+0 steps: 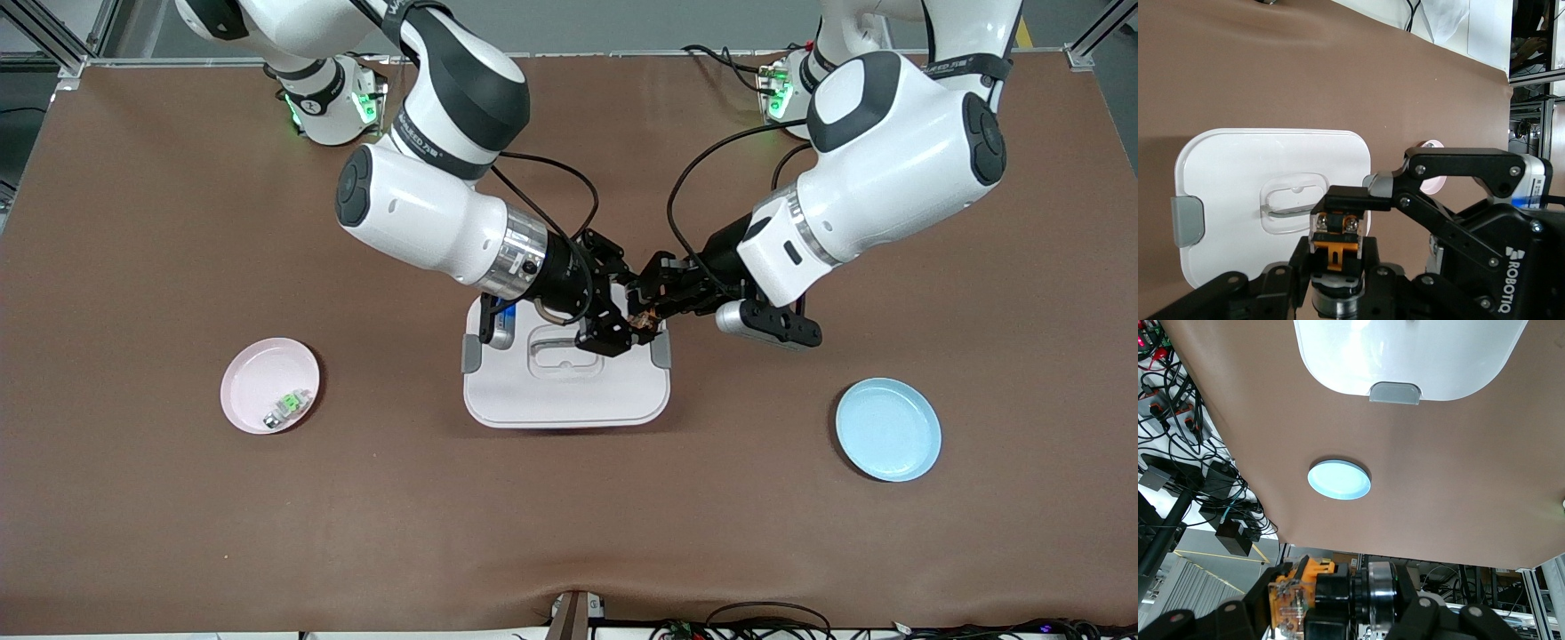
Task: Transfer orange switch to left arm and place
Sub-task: 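Close the left gripper on the switch and open the right gripper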
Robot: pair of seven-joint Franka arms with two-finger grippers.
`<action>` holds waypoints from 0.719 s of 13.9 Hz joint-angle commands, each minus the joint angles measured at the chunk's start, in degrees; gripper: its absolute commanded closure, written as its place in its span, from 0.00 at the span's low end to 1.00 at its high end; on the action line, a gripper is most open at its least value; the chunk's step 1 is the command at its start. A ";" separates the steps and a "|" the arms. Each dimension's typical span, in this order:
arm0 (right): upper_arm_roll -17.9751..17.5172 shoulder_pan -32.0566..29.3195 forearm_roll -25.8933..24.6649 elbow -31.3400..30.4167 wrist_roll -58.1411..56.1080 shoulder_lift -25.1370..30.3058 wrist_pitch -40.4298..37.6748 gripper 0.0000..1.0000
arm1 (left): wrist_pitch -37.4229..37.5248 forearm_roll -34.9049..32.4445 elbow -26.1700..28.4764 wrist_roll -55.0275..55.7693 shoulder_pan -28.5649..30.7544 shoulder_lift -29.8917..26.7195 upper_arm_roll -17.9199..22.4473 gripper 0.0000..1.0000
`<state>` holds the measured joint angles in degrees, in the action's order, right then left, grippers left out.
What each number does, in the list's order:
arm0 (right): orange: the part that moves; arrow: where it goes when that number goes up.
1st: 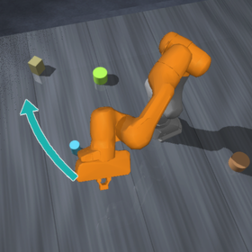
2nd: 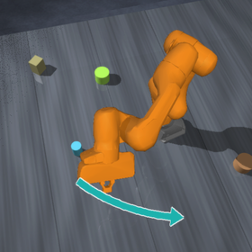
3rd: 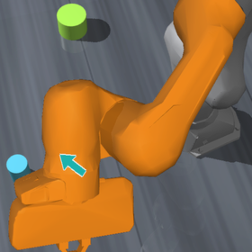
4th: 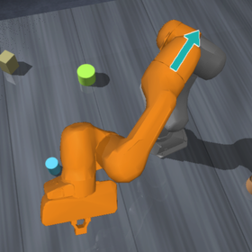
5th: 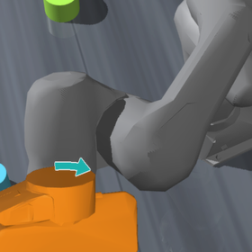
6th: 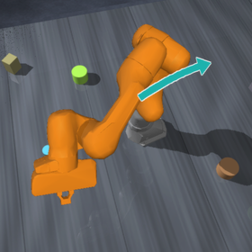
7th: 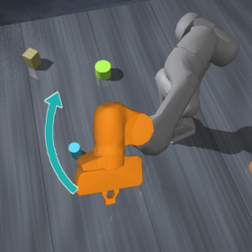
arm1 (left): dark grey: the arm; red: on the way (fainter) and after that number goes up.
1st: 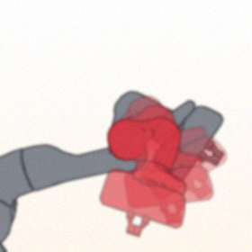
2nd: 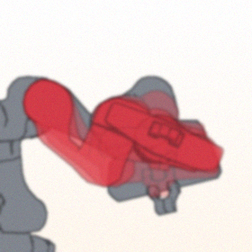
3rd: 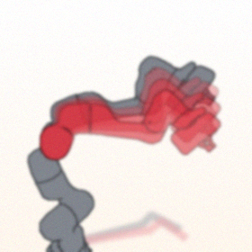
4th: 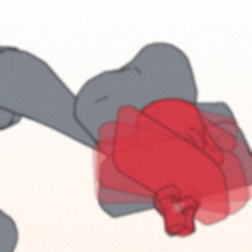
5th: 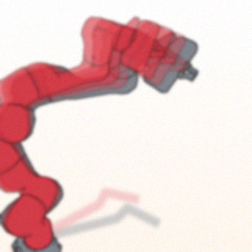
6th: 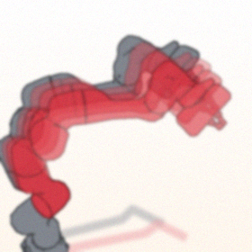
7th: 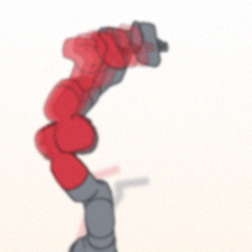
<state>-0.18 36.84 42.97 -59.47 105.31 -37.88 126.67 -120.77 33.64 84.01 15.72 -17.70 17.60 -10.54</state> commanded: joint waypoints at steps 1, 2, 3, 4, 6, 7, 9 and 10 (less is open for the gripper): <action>0.36 0.08 0.80 2.17 0.86 -1.06 0.24 0.00 | -0.26 -0.06 -1.22 2.47 -0.24 0.59 -0.01 1.00; 0.36 0.08 0.80 2.17 0.86 -0.97 0.24 0.00 | -0.26 -0.06 -1.22 2.38 -0.06 0.59 0.25 1.00; 0.36 -0.01 0.80 2.17 0.86 -0.97 0.24 0.00 | -0.26 -0.06 -1.22 2.38 -0.06 0.50 0.43 1.00; 0.36 -0.01 0.80 2.17 0.86 -0.97 0.24 0.00 | -0.17 -0.06 -1.22 2.38 -0.06 0.50 0.52 1.00; 0.44 -0.36 0.72 2.17 0.60 -0.97 -0.20 0.00 | 0.27 -0.85 -1.22 2.47 0.03 0.42 0.61 1.00; 0.62 -0.71 0.45 2.17 0.25 -0.80 -0.64 0.00 | 0.44 -2.42 -1.22 2.47 0.12 0.24 0.61 1.00; 0.88 -2.02 0.36 2.17 -4.12 -0.71 -5.79 0.00 | 0.62 -5.85 -1.22 2.38 0.73 0.15 0.61 1.00; 0.71 -3.34 0.36 2.17 -7.72 -0.62 -9.22 0.00 | 0.71 -6.91 -1.22 2.30 1.60 0.15 0.61 1.00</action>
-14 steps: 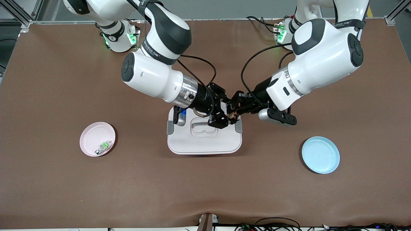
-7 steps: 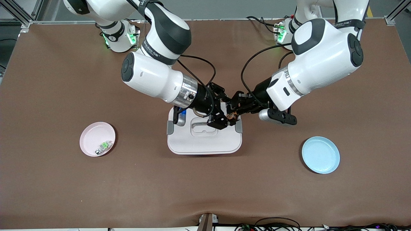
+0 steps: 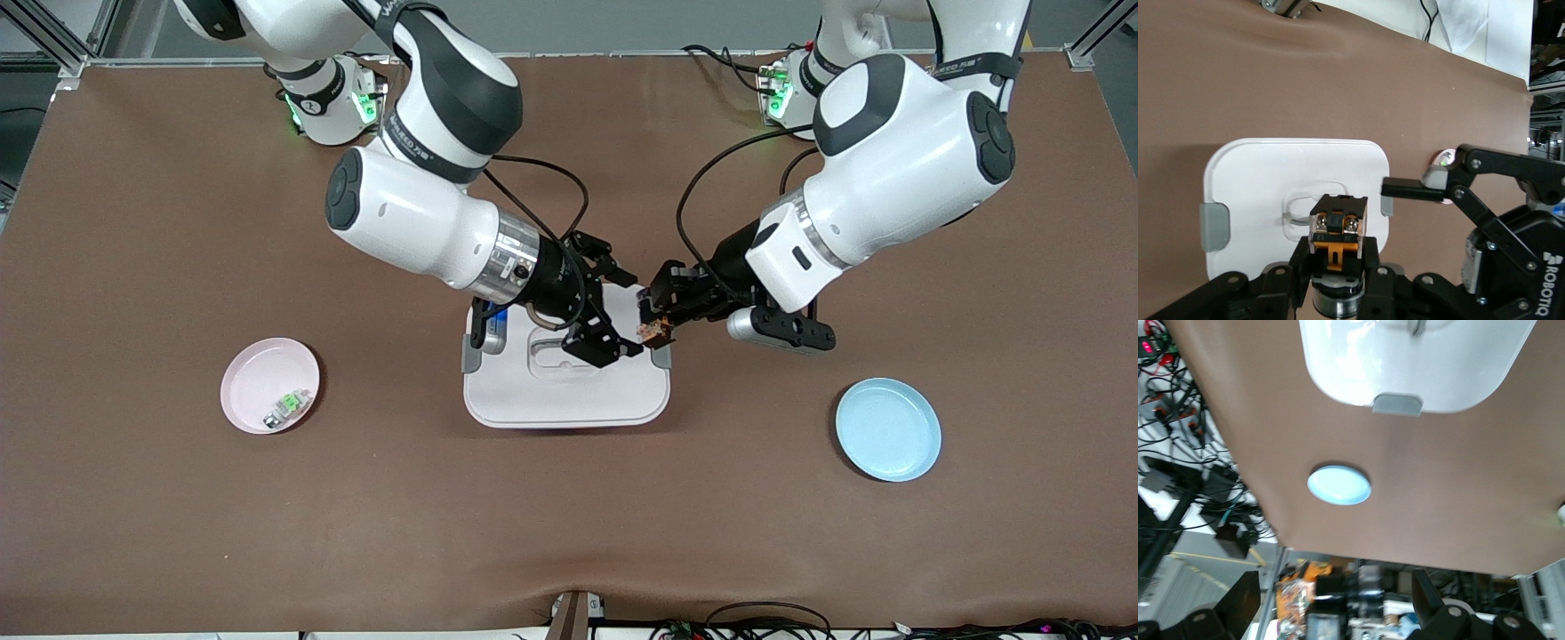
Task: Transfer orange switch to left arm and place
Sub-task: 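Carry the switch toward the blue plate while the right gripper withdraws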
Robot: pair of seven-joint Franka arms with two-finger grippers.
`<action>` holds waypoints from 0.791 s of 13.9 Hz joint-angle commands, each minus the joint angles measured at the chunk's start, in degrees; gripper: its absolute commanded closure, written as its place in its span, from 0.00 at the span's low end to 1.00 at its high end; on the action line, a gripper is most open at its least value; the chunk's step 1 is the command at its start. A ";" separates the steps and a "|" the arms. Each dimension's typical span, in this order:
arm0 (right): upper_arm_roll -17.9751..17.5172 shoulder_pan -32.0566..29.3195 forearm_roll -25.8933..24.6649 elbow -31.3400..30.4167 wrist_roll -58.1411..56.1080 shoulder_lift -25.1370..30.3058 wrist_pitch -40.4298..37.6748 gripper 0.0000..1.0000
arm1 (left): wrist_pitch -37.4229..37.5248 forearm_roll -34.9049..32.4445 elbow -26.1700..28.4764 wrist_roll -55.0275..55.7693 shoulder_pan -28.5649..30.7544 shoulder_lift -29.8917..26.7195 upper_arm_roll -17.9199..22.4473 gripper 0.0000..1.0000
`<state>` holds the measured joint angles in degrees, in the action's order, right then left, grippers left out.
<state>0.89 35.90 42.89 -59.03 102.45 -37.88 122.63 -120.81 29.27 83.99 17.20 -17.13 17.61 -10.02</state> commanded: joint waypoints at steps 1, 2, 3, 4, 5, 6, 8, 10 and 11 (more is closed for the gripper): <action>-0.19 -3.19 0.44 1.73 -8.63 -0.53 -9.29 0.00 | 0.84 -3.68 -1.11 0.81 1.83 0.15 0.09 1.00; -0.10 -4.51 0.44 1.73 -12.67 -0.36 -13.08 0.00 | 1.01 -5.69 -1.11 0.64 2.45 0.32 0.09 1.00; -0.10 -6.00 0.35 1.73 -15.23 -0.27 -16.16 0.00 | 1.80 -7.02 -1.11 0.55 3.41 0.41 0.09 1.00; -0.02 -7.49 0.26 1.73 -16.56 -0.09 -18.54 0.00 | 2.76 -7.99 -1.11 0.29 4.55 0.41 0.09 1.00; -0.01 -8.81 -1.04 1.73 -17.97 0.08 -20.74 0.00 | 4.34 -9.57 -1.02 0.11 5.70 0.50 0.09 1.00; -0.10 -9.70 -3.41 1.73 -20.51 0.78 -23.11 0.00 | 5.57 -12.02 -1.02 -0.32 6.75 0.59 0.09 1.00; -0.10 -11.98 -7.46 1.64 -27.61 1.05 -28.21 0.00 | 6.02 -13.27 -0.76 -2.08 8.60 1.20 0.09 1.00; -0.10 -14.17 -9.66 1.55 -31.77 2.79 -31.99 0.00 | 7.43 -16.50 -0.76 -3.40 9.39 2.07 0.61 1.00; -0.28 -15.23 -11.58 1.55 -34.13 3.42 -32.97 0.00 | 7.69 -18.70 -0.67 -3.93 10.70 2.34 0.70 1.00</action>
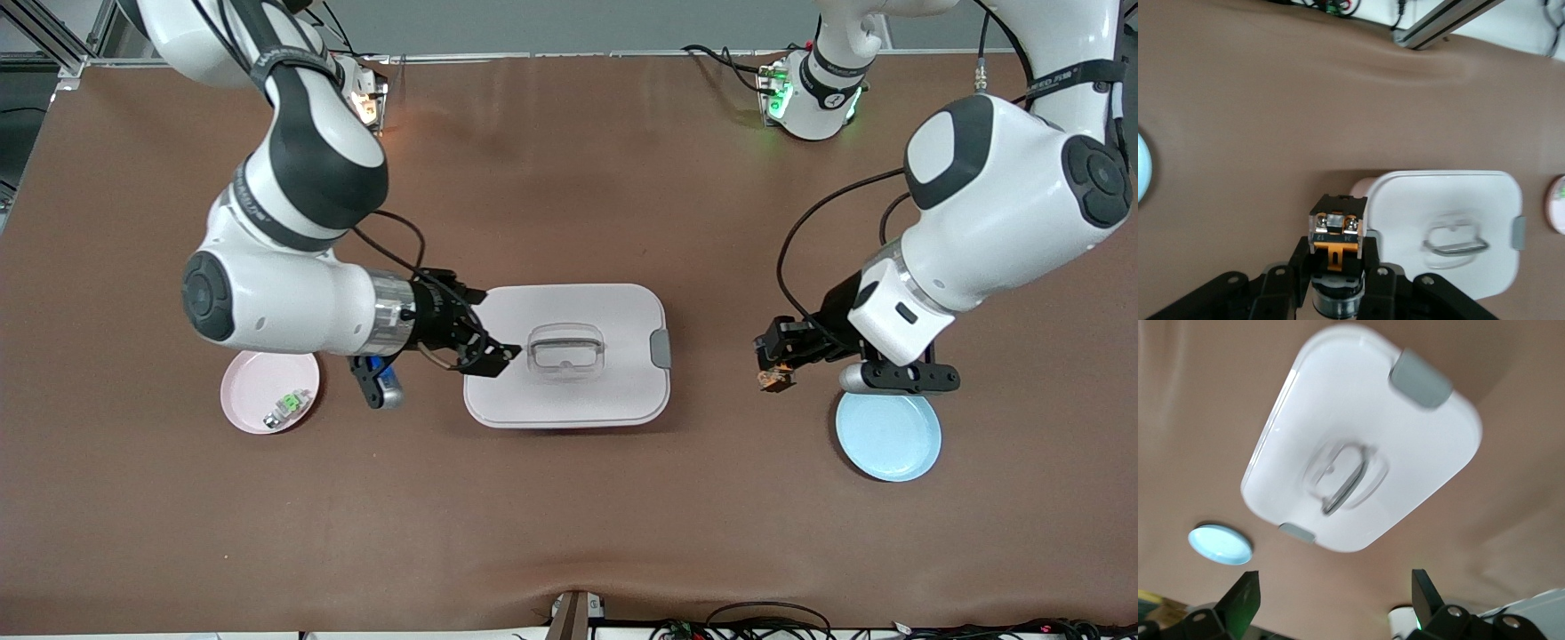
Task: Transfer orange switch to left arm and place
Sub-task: 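Carry the switch toward the blue plate while the right gripper withdraws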
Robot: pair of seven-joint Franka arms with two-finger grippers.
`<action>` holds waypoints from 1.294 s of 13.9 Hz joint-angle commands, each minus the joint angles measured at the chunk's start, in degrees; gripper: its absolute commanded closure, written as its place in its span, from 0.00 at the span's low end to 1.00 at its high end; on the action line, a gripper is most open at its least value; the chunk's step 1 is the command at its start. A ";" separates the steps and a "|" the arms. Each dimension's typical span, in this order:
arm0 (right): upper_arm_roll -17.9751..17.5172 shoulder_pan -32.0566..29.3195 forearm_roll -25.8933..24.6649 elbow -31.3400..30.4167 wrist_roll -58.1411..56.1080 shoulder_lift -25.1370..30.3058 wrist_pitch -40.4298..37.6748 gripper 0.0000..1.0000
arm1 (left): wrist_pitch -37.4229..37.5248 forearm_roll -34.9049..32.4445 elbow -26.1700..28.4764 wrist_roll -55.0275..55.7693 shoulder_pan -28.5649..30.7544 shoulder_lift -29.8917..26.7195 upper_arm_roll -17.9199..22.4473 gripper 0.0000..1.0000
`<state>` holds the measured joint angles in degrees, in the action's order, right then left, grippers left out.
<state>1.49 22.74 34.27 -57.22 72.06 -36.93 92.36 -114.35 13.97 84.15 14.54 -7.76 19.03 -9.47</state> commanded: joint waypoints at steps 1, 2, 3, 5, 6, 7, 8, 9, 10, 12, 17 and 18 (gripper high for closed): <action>-0.87 -2.96 -4.98 -0.35 -6.99 2.65 -3.93 0.00 | 1.58 -4.73 -0.83 -2.75 1.78 1.44 0.25 1.00; -0.78 -3.58 -7.01 -0.35 -10.07 2.74 -5.86 0.00 | 1.76 -5.79 -0.57 -4.85 2.04 1.88 0.42 1.00; -0.78 -4.19 -8.51 -0.35 -12.88 3.17 -7.53 0.00 | 1.76 -7.45 -0.31 -7.05 3.61 2.32 0.42 1.00; -0.78 -5.77 -10.97 -0.53 -17.72 4.31 -8.16 0.00 | 1.76 -9.05 -0.30 -13.54 5.73 4.08 0.33 1.00; -0.87 -6.30 -12.11 -0.70 -20.53 4.58 -8.95 0.00 | 1.76 -9.23 0.22 -17.14 6.78 4.87 0.42 1.00; -0.78 -6.83 -13.52 -0.70 -23.51 4.58 -10.08 0.00 | 1.76 -9.32 0.92 -20.57 7.92 5.05 0.42 1.00; -0.78 -7.36 -15.27 -0.70 -27.37 4.67 -10.62 0.00 | 1.76 -9.49 1.28 -24.26 9.33 5.40 0.42 1.00; -0.78 -7.71 -17.55 -0.79 -33.24 4.67 -11.32 0.00 | 1.76 -10.36 1.28 -28.56 10.39 5.84 0.42 1.00; -0.78 -7.89 -19.83 -0.88 -39.39 4.67 -12.46 0.00 | 1.76 -11.94 1.89 -32.26 11.27 6.54 0.42 1.00; -0.78 -9.55 -23.01 -0.88 -47.59 4.58 -12.64 0.00 | 1.67 -15.63 2.95 -39.11 13.20 6.98 0.33 1.00; -0.78 -13.69 -27.48 -0.97 -60.70 4.50 -13.61 0.00 | 0.71 -18.02 3.74 -57.57 17.51 10.32 0.33 1.00; -0.78 -13.78 -29.94 -0.97 -62.64 4.50 -13.44 0.00 | -0.42 -18.28 3.74 -61.61 19.08 11.54 0.33 1.00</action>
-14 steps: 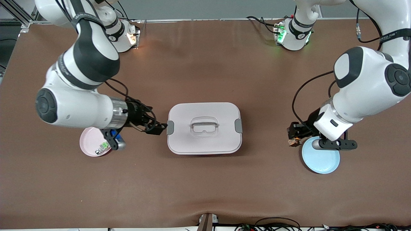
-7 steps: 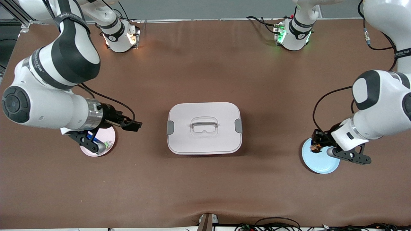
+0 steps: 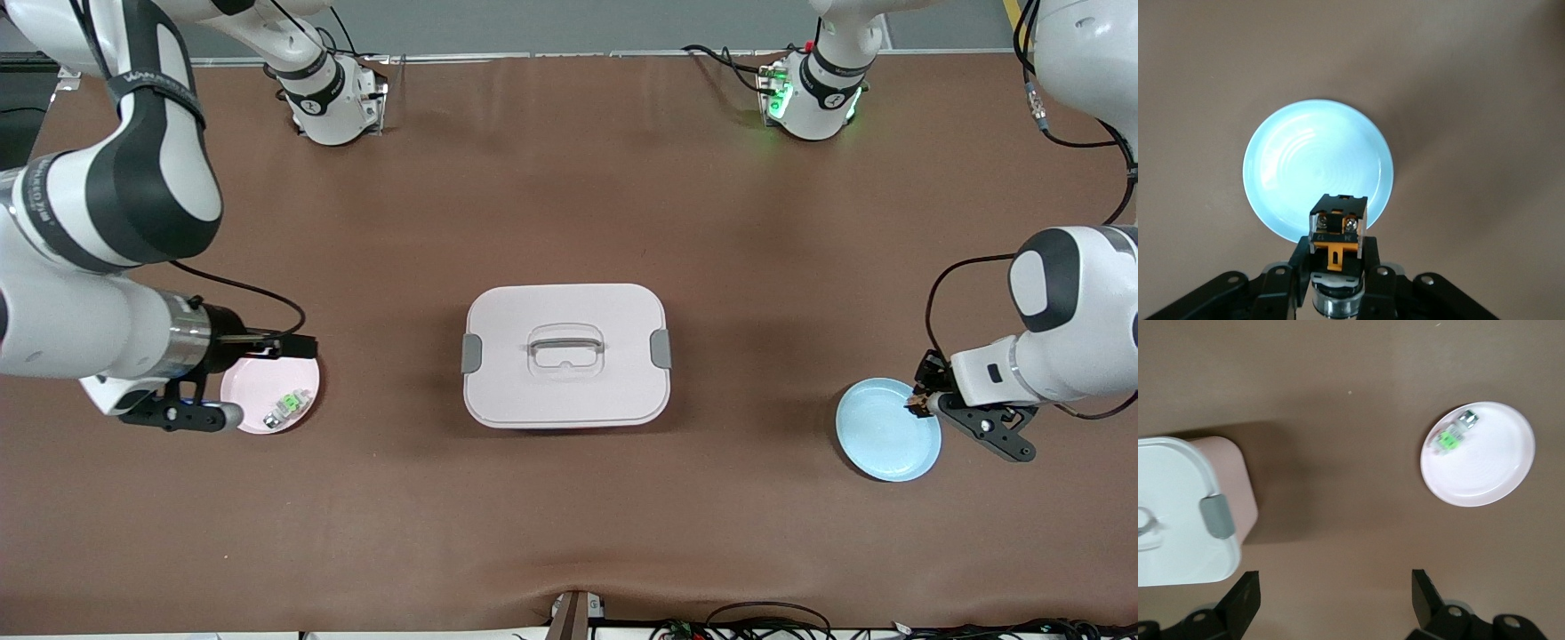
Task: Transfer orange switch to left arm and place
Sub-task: 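Lower the switch onto the blue plate with the left gripper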
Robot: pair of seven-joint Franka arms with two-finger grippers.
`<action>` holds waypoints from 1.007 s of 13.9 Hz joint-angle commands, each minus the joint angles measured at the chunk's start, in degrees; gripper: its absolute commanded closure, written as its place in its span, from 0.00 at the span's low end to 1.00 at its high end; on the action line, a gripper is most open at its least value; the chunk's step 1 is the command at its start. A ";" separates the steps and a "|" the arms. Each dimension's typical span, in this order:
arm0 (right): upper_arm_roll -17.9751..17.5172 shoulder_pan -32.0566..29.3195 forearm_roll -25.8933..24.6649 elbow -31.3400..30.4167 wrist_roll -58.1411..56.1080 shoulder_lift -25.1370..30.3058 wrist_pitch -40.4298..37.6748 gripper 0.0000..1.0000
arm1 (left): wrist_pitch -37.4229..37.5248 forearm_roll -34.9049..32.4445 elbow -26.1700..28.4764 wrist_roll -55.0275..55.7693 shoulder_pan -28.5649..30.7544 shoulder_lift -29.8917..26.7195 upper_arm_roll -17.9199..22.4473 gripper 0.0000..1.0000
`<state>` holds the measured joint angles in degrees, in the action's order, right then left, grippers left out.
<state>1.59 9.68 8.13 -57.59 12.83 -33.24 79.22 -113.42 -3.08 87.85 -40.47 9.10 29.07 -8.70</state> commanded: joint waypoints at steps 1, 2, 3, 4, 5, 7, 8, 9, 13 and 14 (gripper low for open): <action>-0.89 -0.80 -5.31 -0.60 -4.30 0.81 -0.03 0.00 | -2.58 -1.23 0.04 -10.82 2.58 2.38 -0.44 1.00; -0.89 -0.89 -5.84 -0.60 -4.39 0.81 0.06 0.00 | -3.55 -1.31 0.04 -13.73 2.85 3.26 -0.44 1.00; -0.89 -1.41 -5.94 -0.60 -4.40 0.81 0.15 0.00 | -4.95 -2.19 0.04 -16.72 3.29 4.23 -0.44 1.00; -0.89 -2.46 -5.68 -0.51 -4.40 0.81 0.32 0.00 | -6.71 -3.24 0.04 -20.40 3.38 5.37 -0.44 1.00; -0.97 -3.00 -5.67 -0.51 -4.48 0.81 1.02 0.00 | -8.12 -3.34 0.04 -23.14 3.38 6.34 -0.44 1.00; -0.89 -4.23 -5.76 -0.51 -6.40 0.90 1.99 0.00 | -10.14 -3.77 0.04 -26.14 3.12 8.01 -0.44 1.00; -0.80 -5.01 -5.85 -0.42 -8.59 0.90 1.99 0.00 | -11.46 -4.30 -0.05 -29.11 2.77 8.80 -0.53 1.00; -0.71 -6.07 -5.85 -0.42 -10.44 0.90 1.99 0.00 | -12.34 -4.30 -0.05 -31.23 2.42 9.42 -0.53 1.00; -0.71 -8.10 -6.20 -0.42 -13.88 2.65 1.73 0.00 | -15.95 -4.39 -0.05 -39.14 0.84 12.23 -1.14 1.00; -0.62 -8.45 -6.29 -0.42 -13.97 3.09 1.56 0.00 | -16.48 -4.48 -0.05 -41.25 0.83 12.50 -1.14 1.00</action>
<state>1.71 2.11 3.11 -57.32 -0.05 -32.49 81.12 -128.56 -6.12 88.15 -78.02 10.54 40.98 -9.62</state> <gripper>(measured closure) 0.000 0.652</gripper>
